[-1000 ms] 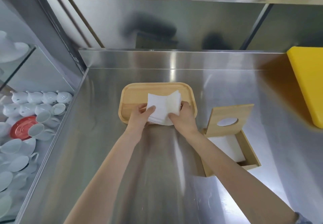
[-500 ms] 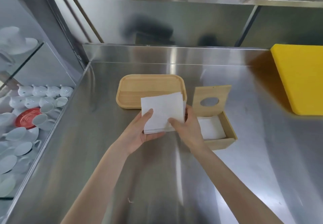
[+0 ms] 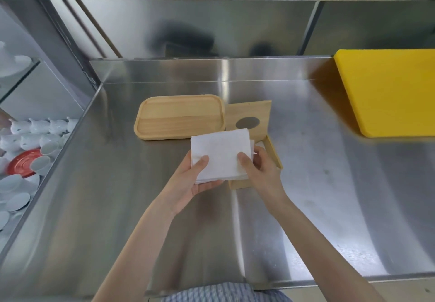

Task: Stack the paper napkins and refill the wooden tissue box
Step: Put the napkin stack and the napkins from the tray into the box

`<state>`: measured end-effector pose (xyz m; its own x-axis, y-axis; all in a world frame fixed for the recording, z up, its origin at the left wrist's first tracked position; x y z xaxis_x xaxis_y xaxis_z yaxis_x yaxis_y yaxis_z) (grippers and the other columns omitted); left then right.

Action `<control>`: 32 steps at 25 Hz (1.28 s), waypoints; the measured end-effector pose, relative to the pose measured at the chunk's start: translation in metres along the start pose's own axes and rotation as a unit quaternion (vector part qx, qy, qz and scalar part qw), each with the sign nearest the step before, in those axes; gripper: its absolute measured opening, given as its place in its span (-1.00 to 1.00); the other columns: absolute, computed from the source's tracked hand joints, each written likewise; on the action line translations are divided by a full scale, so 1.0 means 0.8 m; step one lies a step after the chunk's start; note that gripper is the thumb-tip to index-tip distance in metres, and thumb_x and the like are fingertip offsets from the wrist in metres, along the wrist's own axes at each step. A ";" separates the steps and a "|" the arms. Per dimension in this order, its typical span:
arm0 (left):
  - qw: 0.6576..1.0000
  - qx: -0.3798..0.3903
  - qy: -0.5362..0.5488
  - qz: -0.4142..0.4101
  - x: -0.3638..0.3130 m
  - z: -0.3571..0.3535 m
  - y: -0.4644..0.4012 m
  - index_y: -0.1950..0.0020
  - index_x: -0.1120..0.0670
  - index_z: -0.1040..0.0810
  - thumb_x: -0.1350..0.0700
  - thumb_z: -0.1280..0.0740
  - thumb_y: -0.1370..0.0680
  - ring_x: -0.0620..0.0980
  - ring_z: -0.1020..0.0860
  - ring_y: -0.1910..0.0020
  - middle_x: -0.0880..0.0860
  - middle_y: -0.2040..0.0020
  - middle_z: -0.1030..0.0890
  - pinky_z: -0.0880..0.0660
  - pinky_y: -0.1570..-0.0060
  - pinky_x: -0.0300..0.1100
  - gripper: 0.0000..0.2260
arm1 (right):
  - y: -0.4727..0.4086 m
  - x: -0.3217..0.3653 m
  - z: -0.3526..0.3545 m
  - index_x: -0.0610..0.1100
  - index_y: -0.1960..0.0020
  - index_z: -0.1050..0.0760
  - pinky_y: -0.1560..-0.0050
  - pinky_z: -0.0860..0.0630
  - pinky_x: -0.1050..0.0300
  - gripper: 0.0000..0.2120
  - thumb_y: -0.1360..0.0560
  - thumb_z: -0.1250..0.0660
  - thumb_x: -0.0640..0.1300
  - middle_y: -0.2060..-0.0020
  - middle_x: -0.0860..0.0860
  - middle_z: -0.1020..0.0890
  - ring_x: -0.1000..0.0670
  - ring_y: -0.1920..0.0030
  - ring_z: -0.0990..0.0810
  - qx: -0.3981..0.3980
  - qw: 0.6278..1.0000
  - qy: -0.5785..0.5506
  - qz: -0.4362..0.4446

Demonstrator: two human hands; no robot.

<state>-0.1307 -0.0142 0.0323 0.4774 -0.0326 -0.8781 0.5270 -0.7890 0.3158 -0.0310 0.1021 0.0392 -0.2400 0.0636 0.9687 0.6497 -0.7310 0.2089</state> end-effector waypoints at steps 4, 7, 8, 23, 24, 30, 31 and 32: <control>0.999 -0.010 -0.035 0.009 0.011 -0.026 -0.005 -0.27 -0.04 -0.39 0.12 -0.18 -0.60 -0.03 -0.61 -0.06 -0.04 -0.13 -0.59 -0.65 0.09 -0.11 -0.75 | -0.007 -0.006 0.034 -0.23 -0.04 -0.51 0.08 -0.41 0.11 -0.82 -0.52 -0.28 -0.15 -0.01 -0.28 -0.61 -0.01 0.11 -0.49 0.000 0.999 0.040 0.002; 0.993 -0.038 -0.107 0.023 0.022 -0.036 -0.013 -0.27 -0.01 -0.38 0.07 -0.16 -0.61 -0.04 -0.57 -0.11 -0.06 -0.15 -0.57 -0.58 -0.07 -0.09 -0.76 | -0.015 -0.012 0.055 -0.15 0.03 -0.51 0.10 -0.41 0.17 -0.90 -0.52 -0.27 -0.14 0.17 -0.13 -0.59 -0.01 0.13 -0.47 0.000 0.998 0.060 -0.003; 0.990 -0.050 -0.129 0.026 0.025 -0.038 -0.016 -0.24 -0.01 -0.40 0.05 -0.15 -0.61 -0.05 -0.57 -0.09 -0.07 -0.13 -0.59 -0.54 -0.10 -0.10 -0.78 | -0.018 -0.013 0.060 -0.12 0.03 -0.50 0.14 -0.42 0.25 -0.92 -0.52 -0.27 -0.14 0.22 -0.02 -0.56 0.00 0.14 -0.47 0.001 0.998 0.065 -0.003; 0.904 -0.251 -0.347 -0.015 0.024 -0.054 -0.061 0.23 0.10 -0.35 0.08 -0.23 -0.55 -0.08 -0.31 0.37 -0.04 0.39 -0.34 -0.21 0.38 -0.25 -0.82 | -0.076 -0.007 0.108 -0.36 0.11 -0.46 0.43 -0.23 0.22 -0.73 -0.53 -0.25 -0.12 0.25 -0.19 -0.55 -0.08 0.22 -0.44 0.019 0.953 0.299 0.051; 0.895 -0.264 -0.360 -0.016 0.023 -0.054 -0.063 0.13 0.08 -0.38 0.09 -0.24 -0.54 -0.10 -0.37 0.33 -0.08 0.36 -0.39 -0.26 0.38 -0.30 -0.90 | -0.080 -0.007 0.106 -0.31 0.19 -0.41 0.44 -0.24 0.25 -0.75 -0.53 -0.24 -0.12 0.30 -0.12 -0.50 -0.07 0.24 -0.41 0.025 0.947 0.316 0.052; 0.830 -0.271 -0.486 -0.038 0.018 -0.058 -0.077 -0.15 0.24 -0.42 0.18 -0.21 -0.55 0.15 -0.49 -0.06 0.14 -0.02 -0.55 -0.35 0.06 -0.15 -0.78 | -0.097 -0.010 0.088 -0.18 0.30 -0.38 0.18 -0.40 0.14 -0.78 -0.51 -0.21 -0.17 0.18 -0.08 -0.37 -0.19 0.11 -0.47 0.045 0.888 0.449 0.091; 0.808 -0.266 -0.525 -0.041 0.018 -0.061 -0.080 -0.15 0.24 -0.42 0.19 -0.19 -0.55 0.17 -0.48 -0.08 0.17 -0.07 -0.54 -0.36 0.01 -0.09 -0.78 | -0.098 -0.009 0.084 -0.24 0.18 -0.47 0.11 -0.43 0.11 -0.83 -0.52 -0.21 -0.16 0.12 -0.11 -0.37 -0.19 0.01 -0.48 0.048 0.869 0.482 0.101; 0.777 -0.261 -0.571 -0.044 0.017 -0.064 -0.084 -0.15 0.24 -0.42 0.19 -0.17 -0.55 0.17 -0.47 -0.09 0.18 -0.09 -0.53 -0.36 -0.01 -0.07 -0.79 | -0.099 -0.008 0.081 -0.28 0.06 -0.49 0.07 -0.44 0.08 -0.81 -0.52 -0.20 -0.16 0.07 -0.13 -0.38 -0.17 -0.08 -0.46 0.054 0.853 0.508 0.105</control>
<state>-0.1236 0.0694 0.0173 -0.3554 -0.7512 -0.5563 0.8775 -0.4731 0.0782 -0.0345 0.2035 0.0251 -0.5758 -0.7232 0.3813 0.8049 -0.5834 0.1089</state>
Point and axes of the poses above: each hand's wrist, its own y-axis away from the middle knuckle, its own z-axis out of the back of the hand, x = y × z, the point moved 7 cm from there along -y, towards the middle knuckle
